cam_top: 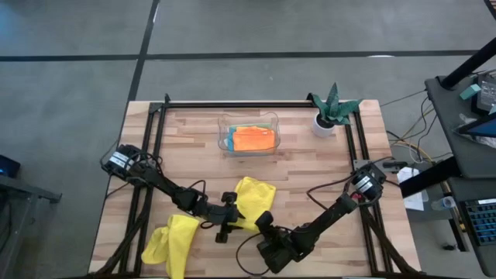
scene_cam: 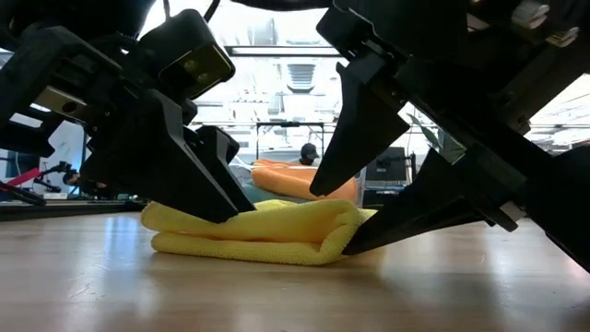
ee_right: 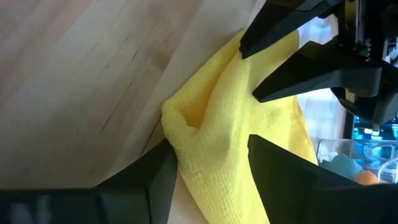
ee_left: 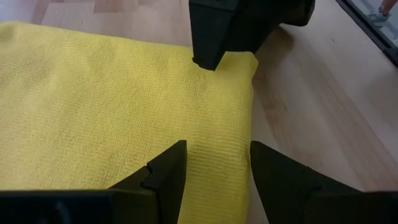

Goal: Fold microfiber towels
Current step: Fold the top yellow towel

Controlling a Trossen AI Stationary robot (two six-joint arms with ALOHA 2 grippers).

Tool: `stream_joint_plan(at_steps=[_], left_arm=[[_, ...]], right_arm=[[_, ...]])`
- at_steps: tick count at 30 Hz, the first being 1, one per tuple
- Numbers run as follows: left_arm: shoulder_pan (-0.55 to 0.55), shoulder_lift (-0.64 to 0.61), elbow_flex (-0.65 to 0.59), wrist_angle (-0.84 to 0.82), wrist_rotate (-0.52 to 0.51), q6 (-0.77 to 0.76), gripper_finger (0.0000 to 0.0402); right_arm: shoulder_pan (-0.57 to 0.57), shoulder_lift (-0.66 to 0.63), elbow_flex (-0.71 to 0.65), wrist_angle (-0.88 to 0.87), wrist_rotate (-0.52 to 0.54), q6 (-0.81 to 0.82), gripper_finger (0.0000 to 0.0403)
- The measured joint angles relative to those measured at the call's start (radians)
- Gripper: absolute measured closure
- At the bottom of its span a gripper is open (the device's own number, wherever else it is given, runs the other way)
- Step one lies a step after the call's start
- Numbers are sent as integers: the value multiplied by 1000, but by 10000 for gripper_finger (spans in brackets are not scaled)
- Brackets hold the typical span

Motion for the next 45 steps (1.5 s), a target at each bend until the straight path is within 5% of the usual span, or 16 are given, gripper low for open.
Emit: stream_joint_plan(at_steps=[7,15,32,39,45], left_arm=[[0,0,-1,0,0,0,240],[0,0,11,-1,0,25,240],[-87,-46,68,0,2,281,239],[-112,-51,64,-28,-260,281,239],[-113,-58,67,-130,-272,221,225]], right_arm=[[-3,0,0,-4,-6,12,257],[-3,0,-1,-11,-10,76,385],[-3,-110,-10,-143,166,568,394],[-1,-111,-13,-154,134,594,394],[2,-112,-13,-157,125,593,394]])
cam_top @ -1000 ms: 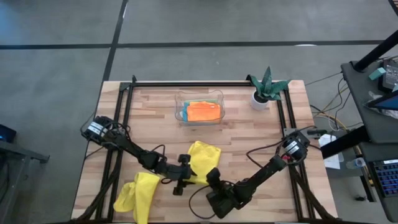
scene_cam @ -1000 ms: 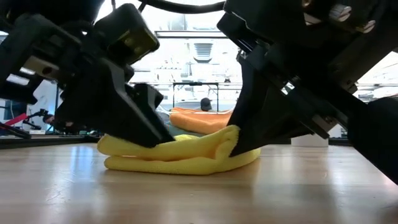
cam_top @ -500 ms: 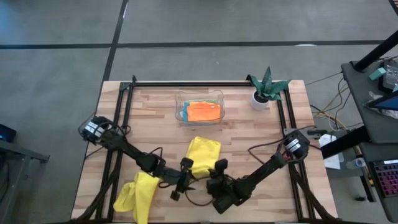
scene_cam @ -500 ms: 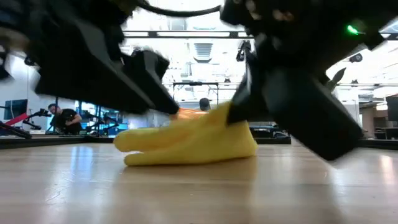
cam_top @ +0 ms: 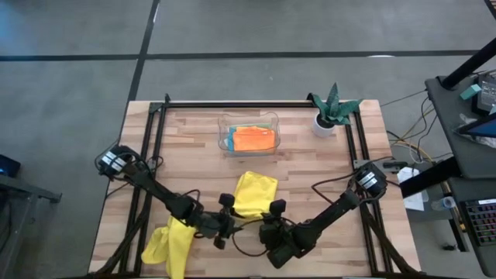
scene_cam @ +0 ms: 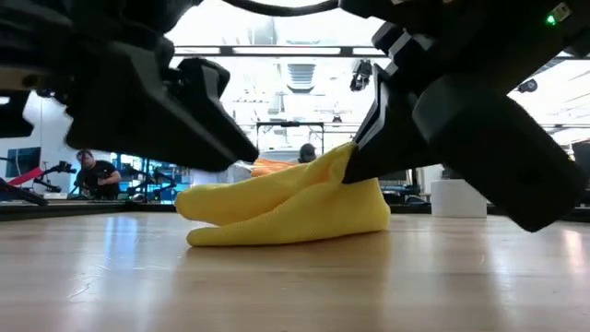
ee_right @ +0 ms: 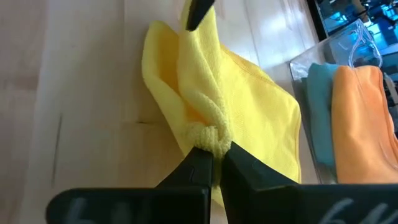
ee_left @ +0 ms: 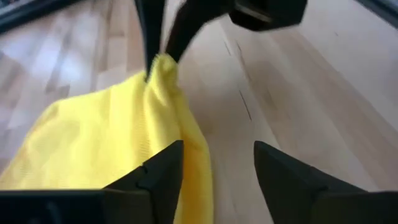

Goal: Fold microfiber towels
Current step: Fold the top yellow towel

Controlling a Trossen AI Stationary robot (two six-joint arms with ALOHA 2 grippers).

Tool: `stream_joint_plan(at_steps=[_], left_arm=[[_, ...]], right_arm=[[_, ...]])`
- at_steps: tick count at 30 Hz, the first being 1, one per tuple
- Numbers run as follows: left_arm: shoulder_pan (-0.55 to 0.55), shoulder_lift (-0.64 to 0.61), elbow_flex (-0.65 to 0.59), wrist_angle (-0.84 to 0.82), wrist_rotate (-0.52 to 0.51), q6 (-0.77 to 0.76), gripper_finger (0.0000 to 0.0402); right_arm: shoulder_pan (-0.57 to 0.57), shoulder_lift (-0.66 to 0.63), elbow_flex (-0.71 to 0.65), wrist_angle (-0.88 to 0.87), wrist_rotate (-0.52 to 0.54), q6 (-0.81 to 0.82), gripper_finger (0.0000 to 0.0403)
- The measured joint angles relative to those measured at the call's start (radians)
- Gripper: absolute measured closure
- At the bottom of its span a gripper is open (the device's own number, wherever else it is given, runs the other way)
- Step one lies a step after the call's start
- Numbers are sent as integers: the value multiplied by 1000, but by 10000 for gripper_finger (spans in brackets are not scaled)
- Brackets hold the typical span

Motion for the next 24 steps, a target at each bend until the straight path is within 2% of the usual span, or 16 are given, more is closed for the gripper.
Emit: stream_joint_plan(at_steps=[7,13,16,24], left_arm=[[-2,0,4,-32,18,-40,136],[-2,2,4,-41,-56,-34,66],[-2,2,4,-47,-78,-17,53],[-18,4,4,-88,-85,-21,51]], right_arm=[[-3,0,1,-1,0,7,394],[-4,-3,1,0,0,44,394],[-6,-4,2,0,0,55,394],[-6,-28,2,-3,0,119,394]])
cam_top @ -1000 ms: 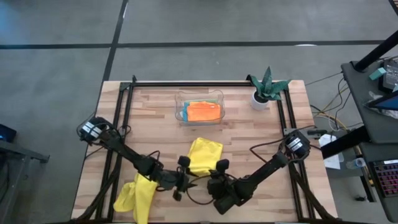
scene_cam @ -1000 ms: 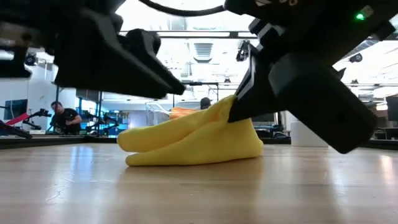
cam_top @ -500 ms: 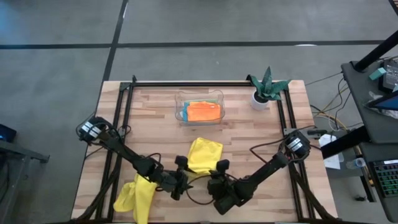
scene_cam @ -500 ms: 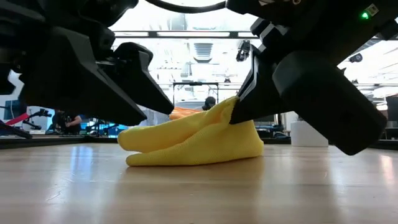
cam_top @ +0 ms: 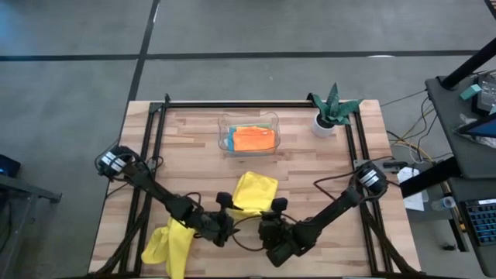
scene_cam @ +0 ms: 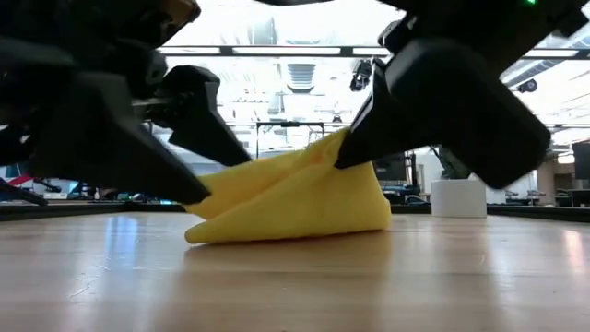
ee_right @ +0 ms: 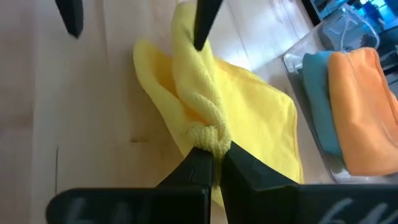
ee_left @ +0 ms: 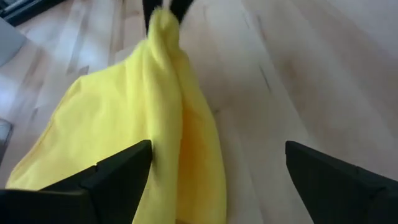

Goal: Fold microfiber towels
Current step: Fold the top yellow towel

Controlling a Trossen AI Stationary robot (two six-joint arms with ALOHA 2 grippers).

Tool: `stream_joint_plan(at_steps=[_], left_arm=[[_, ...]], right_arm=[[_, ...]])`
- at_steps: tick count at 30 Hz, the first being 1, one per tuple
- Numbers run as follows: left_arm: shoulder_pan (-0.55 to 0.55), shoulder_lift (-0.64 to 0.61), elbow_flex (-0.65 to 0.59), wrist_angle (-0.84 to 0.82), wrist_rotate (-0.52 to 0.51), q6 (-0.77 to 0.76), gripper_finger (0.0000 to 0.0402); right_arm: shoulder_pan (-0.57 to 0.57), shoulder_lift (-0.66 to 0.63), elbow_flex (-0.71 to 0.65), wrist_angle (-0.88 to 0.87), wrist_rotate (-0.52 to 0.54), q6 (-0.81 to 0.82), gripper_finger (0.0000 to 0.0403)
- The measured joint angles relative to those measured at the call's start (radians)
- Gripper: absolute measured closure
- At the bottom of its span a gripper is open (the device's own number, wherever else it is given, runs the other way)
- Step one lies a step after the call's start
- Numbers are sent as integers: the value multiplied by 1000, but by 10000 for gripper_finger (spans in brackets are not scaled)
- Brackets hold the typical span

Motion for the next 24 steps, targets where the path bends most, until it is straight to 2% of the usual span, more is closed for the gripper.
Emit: stream_joint_plan(at_steps=[17,24], left_arm=[[-13,135,45,-2,-182,-29,52],[-13,129,51,-14,-240,-25,52]], right_arm=[[0,-29,1,-2,-8,44,394],[0,-29,1,-4,-19,49,394]])
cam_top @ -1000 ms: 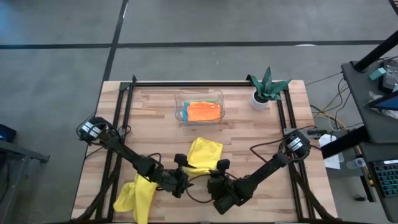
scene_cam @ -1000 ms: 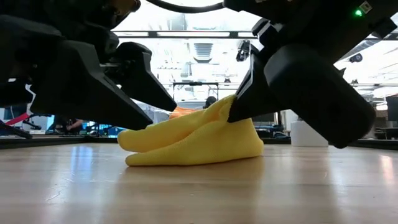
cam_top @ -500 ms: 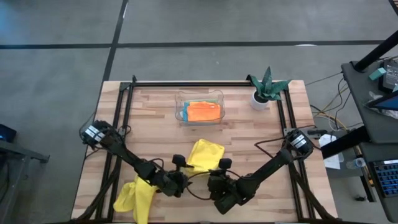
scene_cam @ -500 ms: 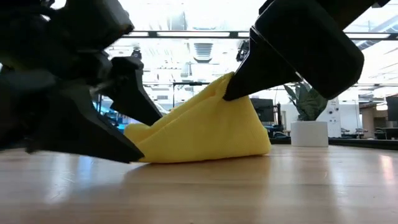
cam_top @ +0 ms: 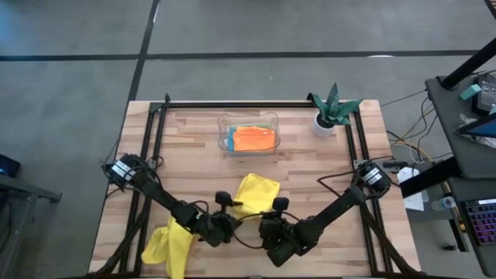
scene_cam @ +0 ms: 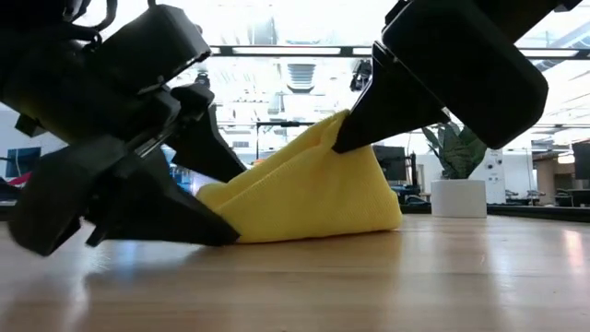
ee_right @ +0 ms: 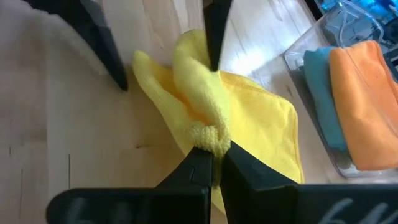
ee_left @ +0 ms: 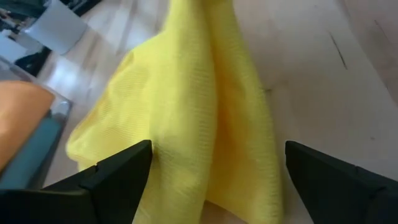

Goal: Fold microfiber towels
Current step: Fold the top yellow towel

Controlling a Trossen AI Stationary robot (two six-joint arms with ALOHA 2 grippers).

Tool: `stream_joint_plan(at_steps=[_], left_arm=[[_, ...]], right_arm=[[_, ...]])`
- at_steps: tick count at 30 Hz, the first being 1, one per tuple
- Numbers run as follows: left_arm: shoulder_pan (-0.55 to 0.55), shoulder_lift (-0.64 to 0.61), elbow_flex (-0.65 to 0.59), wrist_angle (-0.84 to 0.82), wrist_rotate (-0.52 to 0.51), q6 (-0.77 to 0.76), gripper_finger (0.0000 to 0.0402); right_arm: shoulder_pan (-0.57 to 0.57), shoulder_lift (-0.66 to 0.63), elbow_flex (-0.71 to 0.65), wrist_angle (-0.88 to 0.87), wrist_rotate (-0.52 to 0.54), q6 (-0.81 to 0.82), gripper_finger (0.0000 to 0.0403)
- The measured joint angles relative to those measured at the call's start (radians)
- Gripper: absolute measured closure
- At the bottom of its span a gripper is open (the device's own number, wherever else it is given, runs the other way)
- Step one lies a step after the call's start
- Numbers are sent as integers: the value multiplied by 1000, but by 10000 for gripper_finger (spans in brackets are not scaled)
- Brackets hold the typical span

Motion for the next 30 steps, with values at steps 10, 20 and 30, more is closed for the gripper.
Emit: stream_joint_plan(at_steps=[10,20,30], left_arm=[[-6,-32,5,-39,87,-5,52],[2,19,9,-26,28,-59,52],[3,27,12,-40,10,-53,129]], right_arm=[[0,0,0,-13,-9,2,394],[0,0,0,-13,-9,2,394],[0,0,0,-15,-12,2,394]])
